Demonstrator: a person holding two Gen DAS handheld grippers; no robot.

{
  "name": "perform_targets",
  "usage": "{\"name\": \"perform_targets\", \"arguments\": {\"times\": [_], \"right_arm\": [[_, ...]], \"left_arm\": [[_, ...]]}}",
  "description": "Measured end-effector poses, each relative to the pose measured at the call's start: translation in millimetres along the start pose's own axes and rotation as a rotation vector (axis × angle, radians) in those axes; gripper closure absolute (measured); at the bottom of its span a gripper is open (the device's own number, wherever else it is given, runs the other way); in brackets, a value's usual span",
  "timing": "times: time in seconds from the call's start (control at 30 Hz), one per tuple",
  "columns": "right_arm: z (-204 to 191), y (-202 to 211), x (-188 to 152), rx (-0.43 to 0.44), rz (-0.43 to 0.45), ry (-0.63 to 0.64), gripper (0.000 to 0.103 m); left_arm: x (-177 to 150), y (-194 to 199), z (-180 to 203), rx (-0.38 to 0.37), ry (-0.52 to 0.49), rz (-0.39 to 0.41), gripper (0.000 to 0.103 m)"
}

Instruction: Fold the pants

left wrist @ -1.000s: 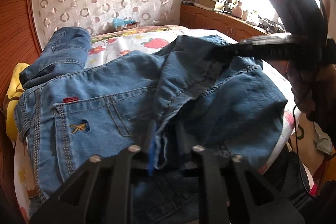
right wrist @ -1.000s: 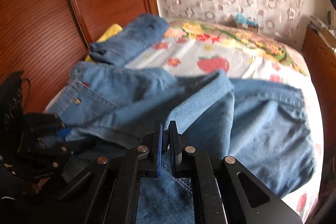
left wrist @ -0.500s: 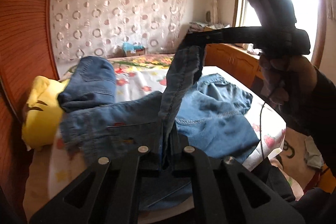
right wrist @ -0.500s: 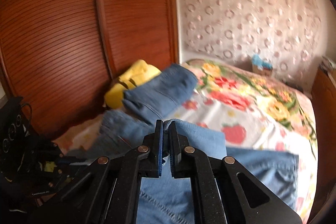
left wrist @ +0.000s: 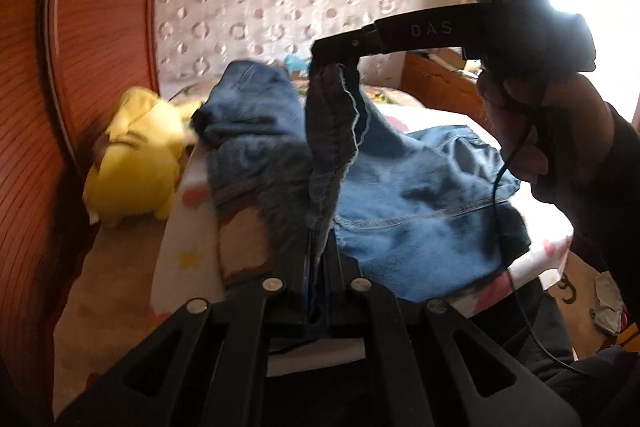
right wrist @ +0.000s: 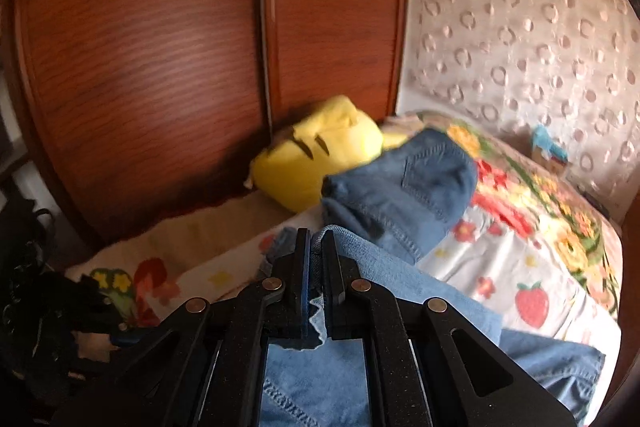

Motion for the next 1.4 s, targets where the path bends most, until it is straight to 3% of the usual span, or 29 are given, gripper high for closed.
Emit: {"name": "perform_targets", "arguments": {"times": [0.03,0.07,0.1,0.17,0.3,0.37,0.63,0.93,1.23,1.4], "right_arm": [[-1,-6,-3,-0.003,-0.015,-0.007,0.099],[0,-9,-6,-0.007,-0.024,-0.014,0.091],[3,-10,-8,-0.013,-0.027,-0.025,0.07],[16,-5,-11,-0.016,-0.014,-0.066,0.044],[47,17,-15,-0.038,0.006,-0.129,0.044],[62,30,-20,-0.044,0.016,-0.142,0.044],[132,88,-55,-0.164,0.033,-0.177,0.044],[212,155,-92,-0.323,0.03,-0.23,0.044],[242,191,-111,-0.373,0.04,-0.264,0.044],[236,171,-139,-0.342,-0.008,-0.272,0.044]], "left_arm": [[-3,-2,-3,0.007,0.008,-0.006,0.1],[-5,-5,-6,0.012,0.014,-0.015,0.098],[-7,-7,-8,0.018,0.017,-0.019,0.096],[-6,-8,-10,0.027,0.018,-0.021,0.089],[-1,-7,-10,0.03,0.019,-0.009,0.076],[1,-7,-8,0.018,0.016,-0.004,0.075],[7,-31,6,-0.029,0.011,-0.018,0.074],[0,-64,-9,0.029,0.05,-0.094,0.074],[-10,-75,-14,0.042,0.059,-0.127,0.073],[-10,-71,-12,0.045,0.047,-0.099,0.075]]}}
Point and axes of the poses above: each gripper's, at about its wrist camera, not at the fingertips, and y roughly against the way its jaws point, z to its right, x to its top, the point moved 6 cm from there along -y, roughly the way its jaws point, and after that the axes turned 15 degrees about -x, right-handed, at the moved point
